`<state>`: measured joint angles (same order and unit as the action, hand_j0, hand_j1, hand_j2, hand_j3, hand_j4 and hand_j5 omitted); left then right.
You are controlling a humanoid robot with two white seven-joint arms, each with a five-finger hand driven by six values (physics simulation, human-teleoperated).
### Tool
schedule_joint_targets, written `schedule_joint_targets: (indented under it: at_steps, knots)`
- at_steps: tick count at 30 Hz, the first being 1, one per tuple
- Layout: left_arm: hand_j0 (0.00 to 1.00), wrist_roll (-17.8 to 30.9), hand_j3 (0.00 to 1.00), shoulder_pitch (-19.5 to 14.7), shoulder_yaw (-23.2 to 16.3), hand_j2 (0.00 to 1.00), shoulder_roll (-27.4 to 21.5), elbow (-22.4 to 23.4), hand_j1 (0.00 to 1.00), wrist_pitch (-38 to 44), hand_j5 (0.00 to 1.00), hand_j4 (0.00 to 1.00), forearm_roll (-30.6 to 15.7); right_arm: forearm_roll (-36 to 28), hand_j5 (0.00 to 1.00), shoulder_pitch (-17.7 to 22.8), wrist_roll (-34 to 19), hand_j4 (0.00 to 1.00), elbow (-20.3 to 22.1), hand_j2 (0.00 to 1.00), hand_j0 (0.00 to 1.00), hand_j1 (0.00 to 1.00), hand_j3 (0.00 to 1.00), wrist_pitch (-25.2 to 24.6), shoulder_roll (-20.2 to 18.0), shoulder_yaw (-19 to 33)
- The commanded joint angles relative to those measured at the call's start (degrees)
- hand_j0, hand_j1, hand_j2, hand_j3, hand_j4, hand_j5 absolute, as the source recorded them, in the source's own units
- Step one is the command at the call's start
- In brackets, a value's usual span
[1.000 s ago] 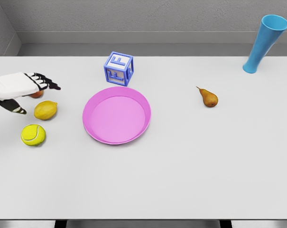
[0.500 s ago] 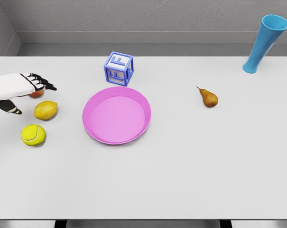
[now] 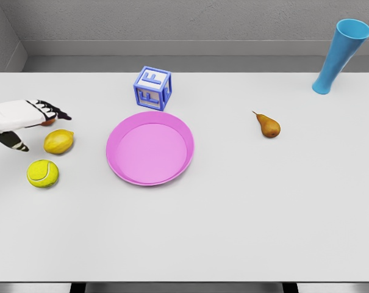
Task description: Put the lemon on the plate with left arm
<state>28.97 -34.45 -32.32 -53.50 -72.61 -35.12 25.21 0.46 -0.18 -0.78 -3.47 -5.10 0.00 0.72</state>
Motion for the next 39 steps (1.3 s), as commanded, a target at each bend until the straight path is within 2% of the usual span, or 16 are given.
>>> schedule_joint_targets:
  at_steps: [1,12,24,26,39]
  knots:
    - [1.0,0.1,1.0,0.0,0.1,1.0,1.7,1.2,1.0,0.1,1.0,1.0,-0.2,0.0,1.0,0.0,0.0,1.0,0.0,1.0,1.0,1.0,1.0,0.0,0.0,0.0]
    - [1.0,0.2,1.0,-0.4,0.1,1.0,3.3,1.9,1.0,0.1,1.0,1.0,1.3,0.0,1.0,0.0,0.0,1.0,0.0,1.0,1.0,1.0,1.0,0.0,0.0,0.0]
    - [1.0,0.4,1.0,-0.6,0.1,1.0,5.1,5.4,1.0,0.1,1.0,1.0,2.6,0.1,1.0,0.0,0.0,1.0,0.0,1.0,1.0,1.0,1.0,0.0,0.0,0.0]
    - [1.0,0.5,1.0,-1.6,0.1,1.0,5.6,6.6,1.0,0.1,1.0,1.0,2.7,0.1,1.0,0.0,0.0,1.0,0.0,1.0,1.0,1.0,1.0,0.0,0.0,0.0]
    - [1.0,0.3,1.0,-1.7,0.1,1.0,6.4,6.5,1.0,0.1,1.0,1.0,4.6,0.0,1.0,0.0,0.0,1.0,0.0,1.0,1.0,1.0,1.0,0.0,0.0,0.0]
